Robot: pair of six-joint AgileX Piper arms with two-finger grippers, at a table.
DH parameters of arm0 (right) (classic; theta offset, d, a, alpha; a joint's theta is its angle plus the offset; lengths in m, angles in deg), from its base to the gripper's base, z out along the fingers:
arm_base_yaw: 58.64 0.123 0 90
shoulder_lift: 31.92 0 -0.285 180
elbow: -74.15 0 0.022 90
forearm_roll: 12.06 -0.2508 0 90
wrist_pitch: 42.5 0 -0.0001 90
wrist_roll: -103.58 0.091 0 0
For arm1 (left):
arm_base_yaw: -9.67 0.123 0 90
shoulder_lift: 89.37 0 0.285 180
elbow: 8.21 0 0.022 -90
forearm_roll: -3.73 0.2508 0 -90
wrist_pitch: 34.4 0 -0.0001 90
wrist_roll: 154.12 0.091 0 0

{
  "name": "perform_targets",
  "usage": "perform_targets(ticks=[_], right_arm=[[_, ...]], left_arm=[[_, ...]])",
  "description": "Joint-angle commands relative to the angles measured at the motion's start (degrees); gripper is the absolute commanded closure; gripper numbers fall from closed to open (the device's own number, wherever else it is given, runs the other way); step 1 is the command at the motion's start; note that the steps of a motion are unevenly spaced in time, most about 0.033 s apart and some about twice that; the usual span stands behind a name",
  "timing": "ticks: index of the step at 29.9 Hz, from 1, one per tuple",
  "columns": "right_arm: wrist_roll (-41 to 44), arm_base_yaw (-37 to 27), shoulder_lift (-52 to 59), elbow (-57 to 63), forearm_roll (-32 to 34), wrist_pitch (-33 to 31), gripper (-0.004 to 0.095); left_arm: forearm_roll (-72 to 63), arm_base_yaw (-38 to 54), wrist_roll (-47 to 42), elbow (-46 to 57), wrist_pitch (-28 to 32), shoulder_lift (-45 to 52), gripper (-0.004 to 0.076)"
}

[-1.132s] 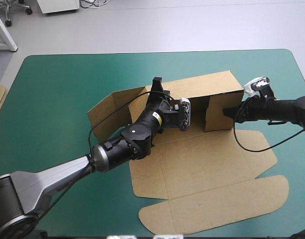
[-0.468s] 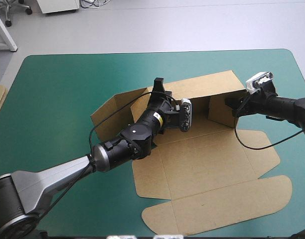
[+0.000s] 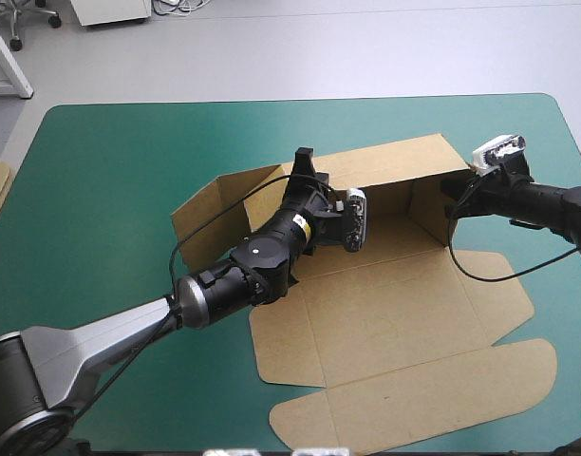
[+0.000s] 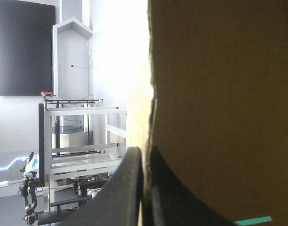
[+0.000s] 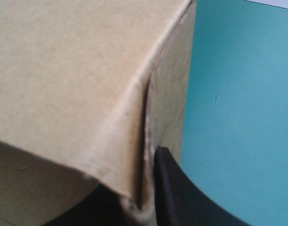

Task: Fold the box

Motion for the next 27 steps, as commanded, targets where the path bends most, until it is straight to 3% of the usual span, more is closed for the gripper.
perform_targets(ticks=[1, 9, 11, 15, 18, 27], right_arm=[[1.74, 0.17, 2.34, -1.36, -1.74, -6.75, 0.0917], [2.17, 0.17, 2.34, -1.36, -1.14, -6.62, 0.0917], [2.17, 0.17, 2.34, -1.36, -1.14, -6.62, 0.0917], [2.17, 0.17, 2.34, -1.36, -1.14, -6.54, 0.0917], [2.17, 0.17, 2.34, -1.36, -1.14, -6.05, 0.0917], [2.94, 0.17, 2.34, -1.36, -0.99, -4.49, 0.0917]], left_arm=[[1.47, -0.22, -0.82, -1.56, 0.91, 2.73, 0.0734], [1.58, -0.22, -0.82, -1.56, 0.52, 2.73, 0.0703], [1.3, -0.33, -0.82, -1.56, 0.52, 2.73, 0.0627], [1.22, -1.52, -1.81, -1.56, -0.19, 3.41, 0.037], [2.66, -3.49, -3.41, -1.66, -0.19, 4.52, 0.0255], [0.24, -10.19, -4.19, -1.66, -0.3, 5.54, 0.0246]])
